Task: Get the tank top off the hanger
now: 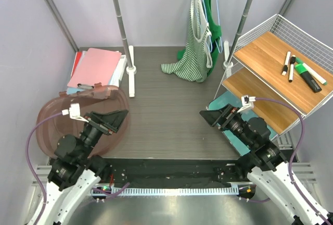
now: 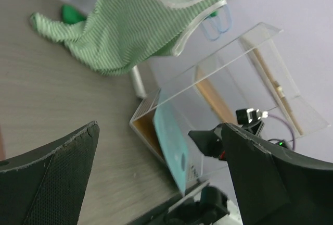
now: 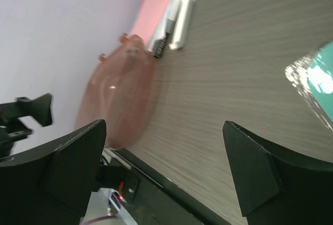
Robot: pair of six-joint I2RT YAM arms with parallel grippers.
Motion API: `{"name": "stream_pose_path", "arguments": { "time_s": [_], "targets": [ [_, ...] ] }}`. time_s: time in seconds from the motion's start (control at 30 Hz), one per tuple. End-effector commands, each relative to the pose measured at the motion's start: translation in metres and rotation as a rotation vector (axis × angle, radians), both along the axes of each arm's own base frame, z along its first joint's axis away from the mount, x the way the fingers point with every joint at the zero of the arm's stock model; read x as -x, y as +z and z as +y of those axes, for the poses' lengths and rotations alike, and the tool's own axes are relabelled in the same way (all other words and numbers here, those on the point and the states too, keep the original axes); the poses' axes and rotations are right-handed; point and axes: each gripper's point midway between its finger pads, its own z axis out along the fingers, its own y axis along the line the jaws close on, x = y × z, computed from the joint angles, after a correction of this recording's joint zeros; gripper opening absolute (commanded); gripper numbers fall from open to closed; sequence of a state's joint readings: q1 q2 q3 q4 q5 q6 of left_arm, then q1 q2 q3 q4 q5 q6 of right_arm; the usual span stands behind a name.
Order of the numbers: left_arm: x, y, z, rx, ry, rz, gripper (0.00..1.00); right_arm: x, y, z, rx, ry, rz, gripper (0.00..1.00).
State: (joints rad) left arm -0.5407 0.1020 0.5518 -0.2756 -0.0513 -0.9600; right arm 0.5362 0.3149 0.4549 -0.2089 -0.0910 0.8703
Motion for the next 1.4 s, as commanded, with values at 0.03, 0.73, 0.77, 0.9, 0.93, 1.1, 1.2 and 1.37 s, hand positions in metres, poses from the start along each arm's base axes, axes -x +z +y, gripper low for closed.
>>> {"name": "stream_pose_path", "arguments": {
  "time_s": [0.03,0.73,0.77,0.9,0.93,1.1,1.2,1.37],
  "targets": [
    [0.016,-0.032,0.003,-0.181,-0.037,0.191,1.0,0.003,-0.016,-0.006,0.124,0.004,0.054,1.0],
    [-0.068,0.061,-0.089,-0.235,-0.255,0.062,0.97,0.069,0.05,0.002,0.108,0.263,-0.122,1.0],
    [-0.074,0.076,-0.093,-0.237,-0.255,0.029,0.96,0.071,0.053,0.002,0.106,0.27,-0.127,1.0],
    [-0.111,0.101,-0.124,-0.239,-0.301,-0.017,0.92,0.078,0.062,0.002,0.092,0.294,-0.146,1.0],
    [-0.12,0.107,-0.133,-0.24,-0.321,-0.022,0.91,0.08,0.065,0.002,0.087,0.294,-0.152,1.0],
    [-0.173,0.114,-0.182,-0.241,-0.418,-0.025,0.82,0.081,0.07,0.002,0.075,0.294,-0.149,1.0],
    [-0.193,0.141,-0.201,-0.183,-0.468,-0.114,0.78,0.082,0.073,0.003,0.06,0.298,-0.141,1.0],
    [-0.226,0.171,-0.218,-0.085,-0.453,-0.195,0.66,0.083,0.083,-0.002,0.046,0.273,-0.163,1.0]
  ]
}}
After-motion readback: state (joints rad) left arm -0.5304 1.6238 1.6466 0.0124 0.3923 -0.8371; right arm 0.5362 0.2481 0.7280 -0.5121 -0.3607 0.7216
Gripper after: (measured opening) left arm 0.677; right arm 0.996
